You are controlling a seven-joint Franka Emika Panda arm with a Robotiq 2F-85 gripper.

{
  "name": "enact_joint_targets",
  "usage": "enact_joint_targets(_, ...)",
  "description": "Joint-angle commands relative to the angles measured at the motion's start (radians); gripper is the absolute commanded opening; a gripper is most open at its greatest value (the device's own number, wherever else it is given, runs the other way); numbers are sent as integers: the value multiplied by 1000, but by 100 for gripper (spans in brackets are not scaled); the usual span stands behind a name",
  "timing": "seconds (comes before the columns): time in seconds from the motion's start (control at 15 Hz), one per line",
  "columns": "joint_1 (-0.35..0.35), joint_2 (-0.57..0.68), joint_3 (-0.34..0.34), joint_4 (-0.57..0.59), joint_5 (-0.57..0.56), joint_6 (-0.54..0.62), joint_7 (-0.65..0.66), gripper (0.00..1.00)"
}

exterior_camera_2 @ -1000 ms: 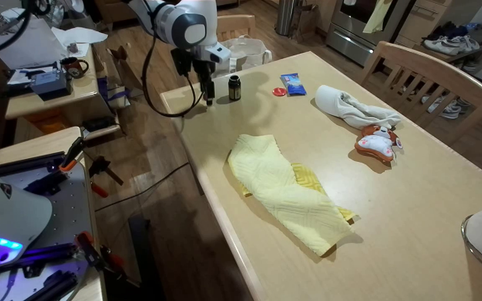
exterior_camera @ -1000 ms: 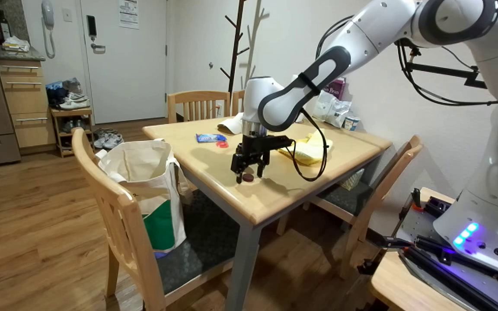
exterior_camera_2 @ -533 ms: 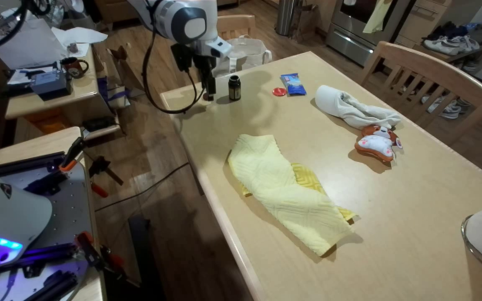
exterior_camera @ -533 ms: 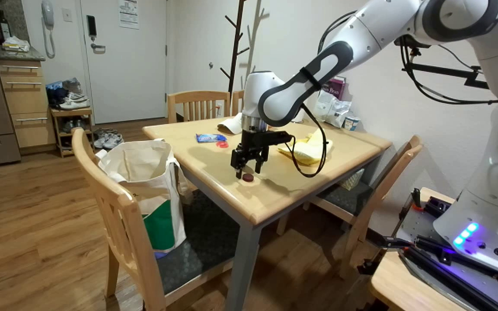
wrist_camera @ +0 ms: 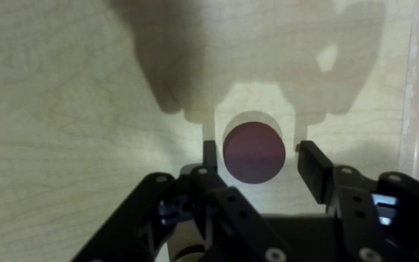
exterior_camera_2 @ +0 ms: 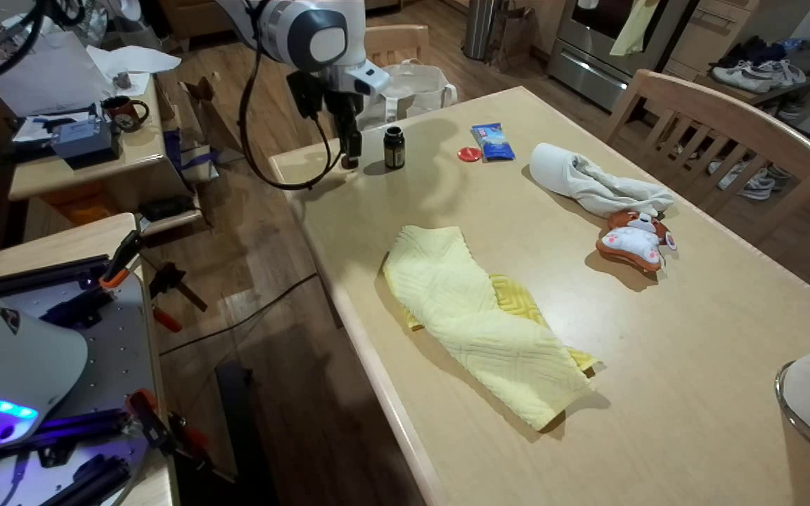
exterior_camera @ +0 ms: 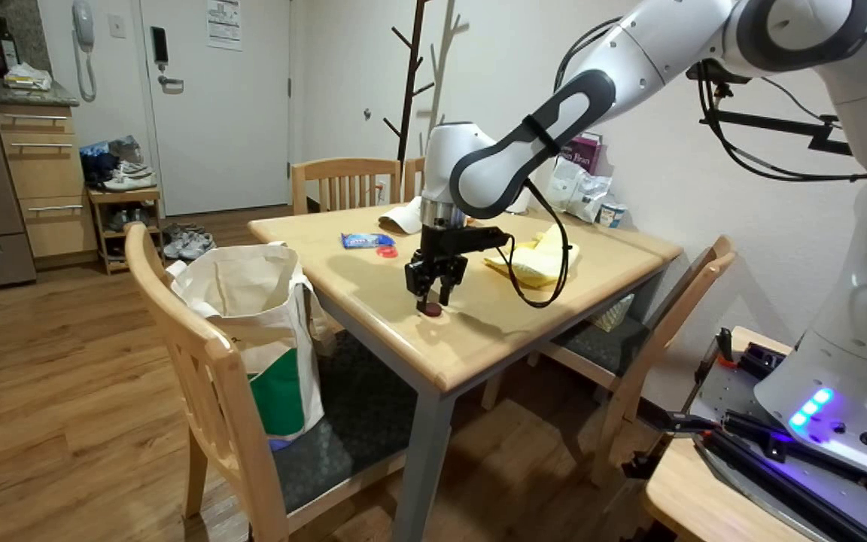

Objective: Put the lid on the bottle

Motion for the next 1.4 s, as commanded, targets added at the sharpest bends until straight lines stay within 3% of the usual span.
enact_joint_targets(0.0,-11,-19,8,-10,-6,-26,-25,91)
enact_joint_targets(0.07,-11,-18,8,-9,-6,-28,-27,98)
enact_joint_targets(0.2,-14,-19,11,-7,-3,-32,-31,100)
enact_joint_targets(1.13,-32,17,35,20,12,-34,-80,100)
enact_joint_targets(1.2,-28,18,31,19,6,-27,-79,94)
enact_joint_targets(1.27,-25,18,30,19,4,-27,-80,74)
enact_joint_targets(1.33,-23,18,28,19,1,-25,-78,67)
